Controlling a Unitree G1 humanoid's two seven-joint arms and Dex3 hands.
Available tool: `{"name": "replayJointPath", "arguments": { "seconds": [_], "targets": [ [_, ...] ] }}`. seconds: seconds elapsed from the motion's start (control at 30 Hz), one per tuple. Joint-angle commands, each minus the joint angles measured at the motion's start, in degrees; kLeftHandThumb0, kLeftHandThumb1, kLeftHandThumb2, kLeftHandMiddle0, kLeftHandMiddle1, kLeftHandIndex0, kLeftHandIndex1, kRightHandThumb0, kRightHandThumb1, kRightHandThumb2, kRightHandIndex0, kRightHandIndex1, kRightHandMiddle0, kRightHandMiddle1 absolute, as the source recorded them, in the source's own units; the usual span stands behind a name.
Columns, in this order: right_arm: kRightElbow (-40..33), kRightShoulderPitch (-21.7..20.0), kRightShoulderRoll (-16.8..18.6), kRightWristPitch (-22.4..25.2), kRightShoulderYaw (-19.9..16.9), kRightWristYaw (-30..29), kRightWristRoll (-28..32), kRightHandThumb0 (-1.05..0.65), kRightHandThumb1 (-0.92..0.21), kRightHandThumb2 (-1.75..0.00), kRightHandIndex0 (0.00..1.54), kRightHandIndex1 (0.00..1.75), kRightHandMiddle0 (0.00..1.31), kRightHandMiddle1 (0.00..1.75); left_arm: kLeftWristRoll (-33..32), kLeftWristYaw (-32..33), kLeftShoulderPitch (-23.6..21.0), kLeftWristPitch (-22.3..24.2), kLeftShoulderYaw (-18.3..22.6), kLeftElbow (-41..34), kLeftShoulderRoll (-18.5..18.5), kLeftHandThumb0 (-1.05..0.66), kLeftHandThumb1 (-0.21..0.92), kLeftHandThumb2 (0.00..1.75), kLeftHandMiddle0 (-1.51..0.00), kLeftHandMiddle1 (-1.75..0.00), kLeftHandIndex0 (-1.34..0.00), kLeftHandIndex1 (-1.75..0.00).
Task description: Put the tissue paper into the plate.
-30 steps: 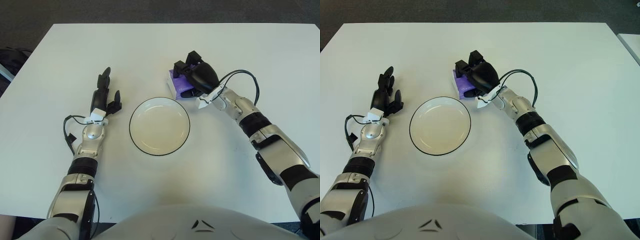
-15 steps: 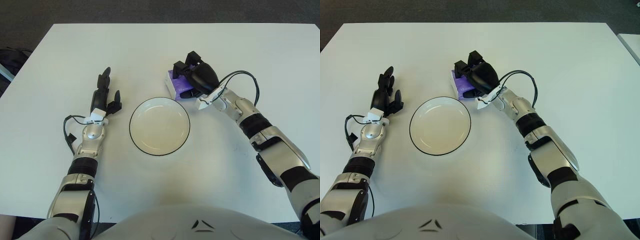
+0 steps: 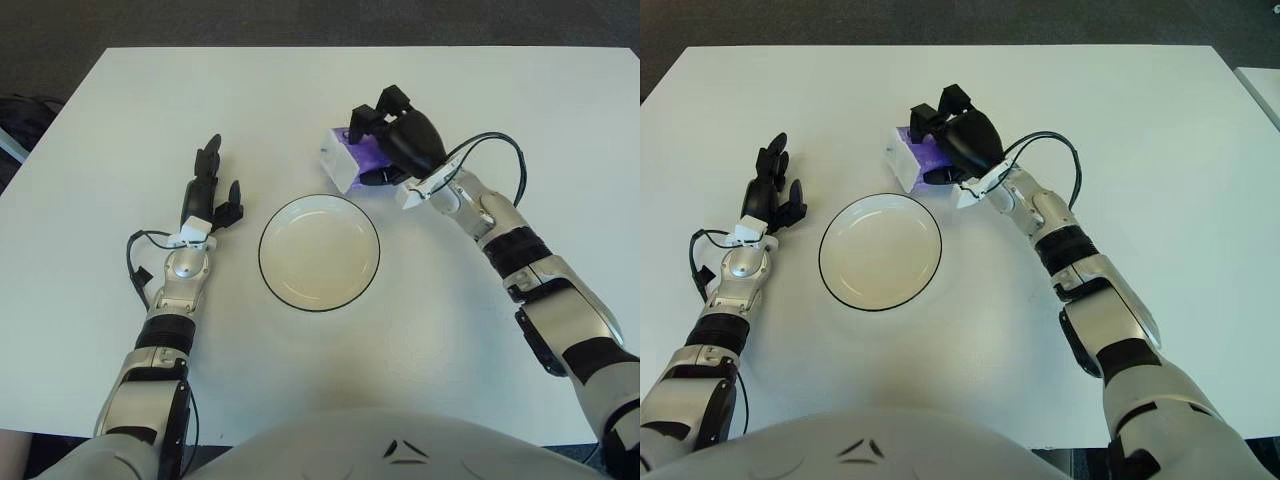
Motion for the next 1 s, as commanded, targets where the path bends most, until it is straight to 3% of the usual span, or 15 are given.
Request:
{"name": "replayJointPath", "arguments": {
  "seconds": [0.0,0.97],
  "targets": [
    [-2.02,0.39,0.04,0.28,-1.92,0.78,2.31,-0.46,-0.34,-1.28,1.15,1.75,0.58,1.75,1.14,0.69,9.32,-1.28,-2.38,10.01,-5.42,-0.72,0.92,0.85,-0.18,0.0,0.0,-0.33],
    [-2.75,-1.54,1.06,0.82,-5.25,-0.34,2.86,-0.46,-0.35,-1.27,1.21,1.75,0.58,1.75,1.45,0.66,9.45,-0.59,-2.55,10.44,-5.12,-0.73,0.92,0.84,-0.16,0.0,0.0,-0.3]
  ]
}}
